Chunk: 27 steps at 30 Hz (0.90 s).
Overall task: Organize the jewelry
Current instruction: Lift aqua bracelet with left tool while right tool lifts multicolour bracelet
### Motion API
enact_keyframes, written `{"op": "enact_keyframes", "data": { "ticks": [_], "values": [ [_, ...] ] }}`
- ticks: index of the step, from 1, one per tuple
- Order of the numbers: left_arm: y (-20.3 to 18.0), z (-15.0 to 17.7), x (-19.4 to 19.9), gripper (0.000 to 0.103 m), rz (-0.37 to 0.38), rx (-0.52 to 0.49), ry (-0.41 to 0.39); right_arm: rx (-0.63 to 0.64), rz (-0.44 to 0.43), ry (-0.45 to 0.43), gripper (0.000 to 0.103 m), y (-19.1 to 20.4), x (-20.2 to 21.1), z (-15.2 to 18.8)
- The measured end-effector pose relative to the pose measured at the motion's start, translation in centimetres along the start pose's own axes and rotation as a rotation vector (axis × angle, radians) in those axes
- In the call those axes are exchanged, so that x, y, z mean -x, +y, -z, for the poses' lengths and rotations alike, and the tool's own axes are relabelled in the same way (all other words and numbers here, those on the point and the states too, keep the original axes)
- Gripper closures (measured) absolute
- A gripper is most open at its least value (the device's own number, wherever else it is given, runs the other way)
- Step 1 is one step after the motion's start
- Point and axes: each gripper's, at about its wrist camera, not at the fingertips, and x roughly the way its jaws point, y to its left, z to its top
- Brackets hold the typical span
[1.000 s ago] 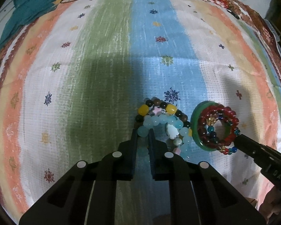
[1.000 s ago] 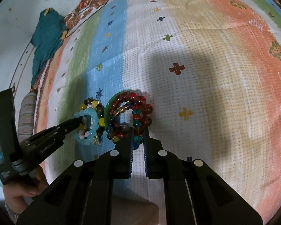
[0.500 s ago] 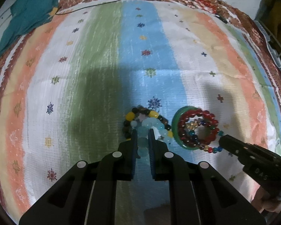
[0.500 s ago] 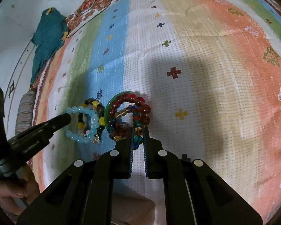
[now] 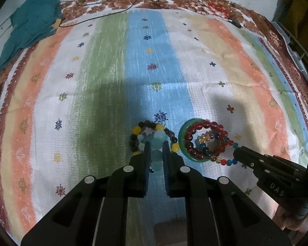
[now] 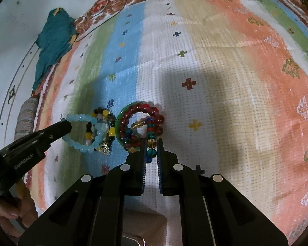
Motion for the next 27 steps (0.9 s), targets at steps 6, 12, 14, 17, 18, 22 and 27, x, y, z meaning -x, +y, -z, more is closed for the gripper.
{"op": "enact_keyframes", "data": {
  "ticks": [6,12,14,17,18,22,27],
  "values": [
    [-0.4,0.2,1.1,0.092,-0.006,-0.013,-0.023,0.065,0.05,-0.059,0.093,1.0,1.4,0.2],
    [-0.4,0.7,1.9,0.092,-0.018,-0.014,-0.038,0.118,0.101,-0.099,0.093,1.5,2.5,0.8],
    [-0.6,0.9,2.4,0.092,-0.026,-0.02,-0.049,0.14,0.126,-0.117,0.093,1.6,2.8,1.0],
    [-0.9,1.1,3.2,0.092,-0.024,-0.018,-0.063,0.162,0.143,-0.145,0.093,1.8,3.4,1.3],
    [-1.0,1.2,3.6,0.092,-0.024,-0.015,-0.073,0.17,0.146,-0.155,0.093,1.9,3.7,1.3],
    [-1.5,1.8,4.7,0.092,-0.012,-0.021,-0.09,0.209,0.175,-0.189,0.093,2.5,4.6,1.9],
    [-2.3,2.5,5.9,0.092,-0.001,-0.032,-0.109,0.246,0.178,-0.241,0.093,3.2,6.1,2.6]
  ]
}}
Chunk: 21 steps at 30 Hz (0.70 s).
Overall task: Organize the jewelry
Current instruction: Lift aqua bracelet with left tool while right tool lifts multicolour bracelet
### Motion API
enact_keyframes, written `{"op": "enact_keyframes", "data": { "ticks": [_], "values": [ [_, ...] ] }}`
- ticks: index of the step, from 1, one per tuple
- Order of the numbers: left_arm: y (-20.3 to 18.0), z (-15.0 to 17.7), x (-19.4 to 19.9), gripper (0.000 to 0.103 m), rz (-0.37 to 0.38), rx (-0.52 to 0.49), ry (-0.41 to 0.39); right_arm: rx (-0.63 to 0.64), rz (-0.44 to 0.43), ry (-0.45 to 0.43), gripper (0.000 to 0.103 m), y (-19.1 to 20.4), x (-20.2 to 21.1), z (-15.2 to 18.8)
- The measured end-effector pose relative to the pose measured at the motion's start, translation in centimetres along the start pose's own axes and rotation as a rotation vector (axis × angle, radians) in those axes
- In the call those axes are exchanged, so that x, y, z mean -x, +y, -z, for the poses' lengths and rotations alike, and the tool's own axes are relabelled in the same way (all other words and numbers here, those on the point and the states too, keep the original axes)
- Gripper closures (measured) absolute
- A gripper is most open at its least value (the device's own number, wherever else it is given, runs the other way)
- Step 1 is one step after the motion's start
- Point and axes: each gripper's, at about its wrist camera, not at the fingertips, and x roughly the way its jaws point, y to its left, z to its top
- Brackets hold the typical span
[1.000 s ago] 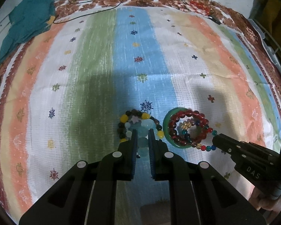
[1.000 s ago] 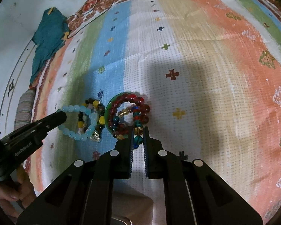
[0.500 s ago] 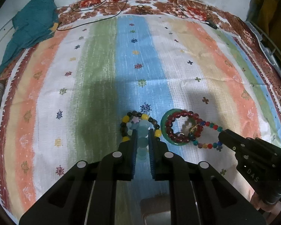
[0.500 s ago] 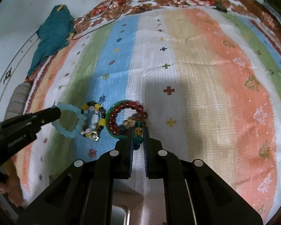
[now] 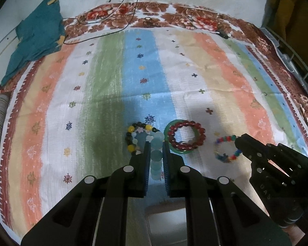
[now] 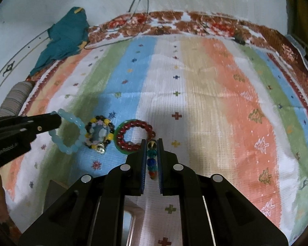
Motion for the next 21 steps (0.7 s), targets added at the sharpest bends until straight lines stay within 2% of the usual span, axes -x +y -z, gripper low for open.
{"op": "enact_keyframes", "data": {
  "ticks": [15,21],
  "values": [
    [-1.1,2.1,4.4,0.092,-0.002,-0.037,-0.094,0.075,-0.003,-0.126,0.093,1.9,4.3,1.6],
    [-1.7,3.1,6.3,0.092,0.031,-0.041,-0.123,0.096,-0.001,-0.149,0.093,2.6,5.8,2.4]
  ]
}}
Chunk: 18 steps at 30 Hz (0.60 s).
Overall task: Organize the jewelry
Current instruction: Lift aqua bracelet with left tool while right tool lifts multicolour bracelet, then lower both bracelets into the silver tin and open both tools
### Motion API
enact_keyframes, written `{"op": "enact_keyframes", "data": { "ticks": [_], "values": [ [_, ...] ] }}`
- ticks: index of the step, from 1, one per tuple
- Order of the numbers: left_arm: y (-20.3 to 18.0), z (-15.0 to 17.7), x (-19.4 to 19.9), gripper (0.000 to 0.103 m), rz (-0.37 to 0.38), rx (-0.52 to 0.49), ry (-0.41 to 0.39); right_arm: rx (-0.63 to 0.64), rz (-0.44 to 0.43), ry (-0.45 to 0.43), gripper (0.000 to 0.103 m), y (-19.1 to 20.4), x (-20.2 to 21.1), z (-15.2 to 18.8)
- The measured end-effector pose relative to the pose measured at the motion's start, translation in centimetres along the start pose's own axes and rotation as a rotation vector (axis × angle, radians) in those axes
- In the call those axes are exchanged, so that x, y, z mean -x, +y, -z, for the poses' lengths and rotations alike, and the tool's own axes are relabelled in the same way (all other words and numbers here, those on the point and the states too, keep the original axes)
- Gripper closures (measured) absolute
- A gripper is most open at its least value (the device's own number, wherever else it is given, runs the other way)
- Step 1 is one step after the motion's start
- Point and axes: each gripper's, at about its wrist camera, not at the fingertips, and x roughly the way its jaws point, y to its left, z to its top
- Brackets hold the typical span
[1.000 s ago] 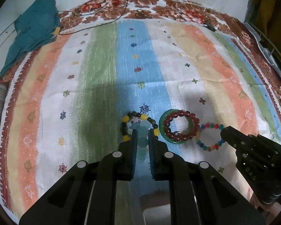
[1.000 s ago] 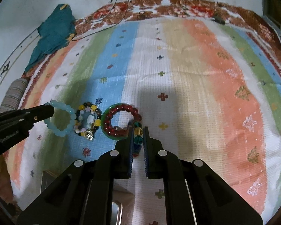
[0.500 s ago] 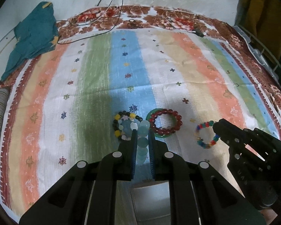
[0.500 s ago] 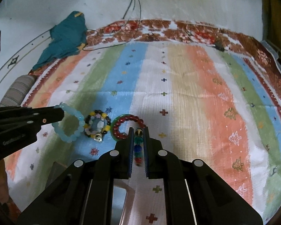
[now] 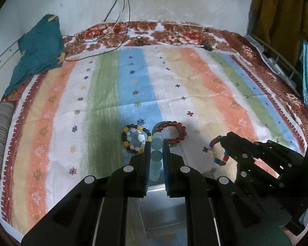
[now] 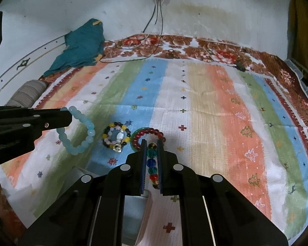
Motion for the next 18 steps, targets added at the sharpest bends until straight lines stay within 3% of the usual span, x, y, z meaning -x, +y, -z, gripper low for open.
{"op": "enact_keyframes", "data": {
  "ticks": [18],
  "values": [
    [-0.9,4.1,4.1,0.092,0.038,-0.002,-0.048,0.015,-0.028,-0.054,0.093,1.4,4.0,2.5]
  ]
}}
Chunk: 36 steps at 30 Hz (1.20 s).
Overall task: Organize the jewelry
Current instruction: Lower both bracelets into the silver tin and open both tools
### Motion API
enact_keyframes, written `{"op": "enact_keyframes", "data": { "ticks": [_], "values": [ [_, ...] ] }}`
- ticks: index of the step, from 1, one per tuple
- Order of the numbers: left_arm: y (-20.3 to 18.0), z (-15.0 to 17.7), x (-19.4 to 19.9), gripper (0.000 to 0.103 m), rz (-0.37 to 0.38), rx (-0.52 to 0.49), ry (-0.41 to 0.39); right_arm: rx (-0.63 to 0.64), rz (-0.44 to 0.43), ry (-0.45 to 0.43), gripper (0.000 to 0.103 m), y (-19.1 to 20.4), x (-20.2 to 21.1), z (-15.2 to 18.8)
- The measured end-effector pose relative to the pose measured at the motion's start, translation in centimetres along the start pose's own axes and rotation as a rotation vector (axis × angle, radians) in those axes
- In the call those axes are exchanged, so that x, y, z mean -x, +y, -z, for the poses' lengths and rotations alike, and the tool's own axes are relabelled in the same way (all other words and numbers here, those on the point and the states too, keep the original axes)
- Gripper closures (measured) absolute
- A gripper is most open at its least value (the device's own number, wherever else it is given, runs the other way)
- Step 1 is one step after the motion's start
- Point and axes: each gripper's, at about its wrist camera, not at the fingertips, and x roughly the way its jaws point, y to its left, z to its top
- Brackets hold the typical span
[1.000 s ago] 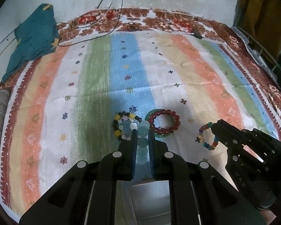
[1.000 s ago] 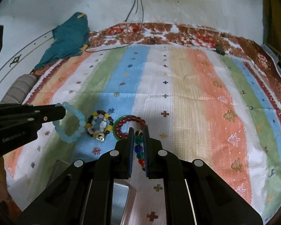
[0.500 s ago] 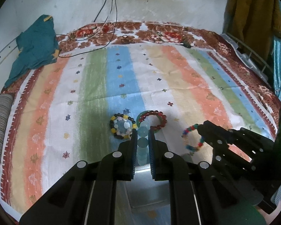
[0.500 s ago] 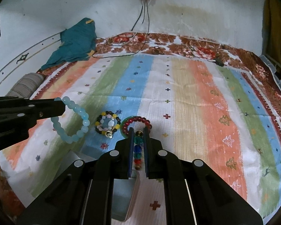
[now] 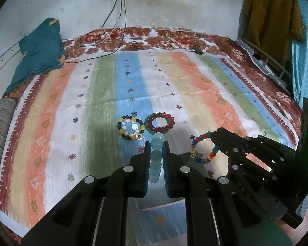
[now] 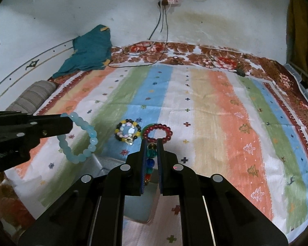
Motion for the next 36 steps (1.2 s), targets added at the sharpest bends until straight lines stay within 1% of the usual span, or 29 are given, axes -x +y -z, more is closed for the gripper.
{"op": "enact_keyframes", "data": {
  "ticks": [3,6,12,14,15,16,17,20,22,26,28,32,35,36],
  "values": [
    [-0.2,0.3,0.5,0.092,0.003,-0.005,-0.01,0.006,-0.009,-0.001,0.093,0.2,0.6,0.5],
    [-0.5,0.9,0.5,0.092,-0.004,-0.013,-0.002,0.001,-0.012,0.0,0.092,0.4,0.9,1.0],
    [-0.1,1.5,0.6,0.092,0.0,0.012,0.009,-0.003,-0.046,0.021,0.092,0.8,0.9,1.5],
    [0.2,1.6,0.4,0.087,-0.009,0.026,0.018,-0.01,-0.057,0.03,0.092,0.8,0.7,1.5],
    [0.3,1.6,0.4,0.077,-0.019,0.03,0.019,-0.02,-0.059,0.051,0.085,0.7,0.3,1.5],
    [0.6,1.5,0.4,0.073,-0.035,0.038,0.013,-0.026,-0.057,0.056,0.07,0.6,0.1,1.6],
    [0.8,1.5,0.4,0.073,-0.043,0.044,0.012,-0.036,-0.05,0.056,0.065,0.4,0.1,1.7],
    [1.5,1.3,0.1,0.072,-0.072,0.062,0.017,-0.047,-0.028,0.059,0.063,-0.1,-0.2,1.6],
    [1.7,1.2,0.0,0.065,-0.086,0.065,0.018,-0.058,-0.011,0.064,0.063,-0.6,-0.4,1.6],
    [1.9,1.0,-0.3,0.058,-0.099,0.069,0.022,-0.089,0.005,0.071,0.059,-1.6,-0.8,1.4],
    [2.1,1.0,-0.4,0.053,-0.104,0.07,0.024,-0.099,0.015,0.074,0.056,-2.0,-1.0,1.3],
    [2.8,0.6,-1.1,0.048,-0.126,0.088,0.033,-0.116,0.021,0.077,0.051,-2.6,-1.4,1.1],
    [3.3,0.4,-1.4,0.041,-0.128,0.109,0.039,-0.129,0.019,0.081,0.047,-3.0,-1.7,0.9],
    [3.4,0.3,-1.4,0.037,-0.129,0.11,0.04,-0.131,0.019,0.082,0.046,-3.0,-1.8,0.8]
  ]
}}
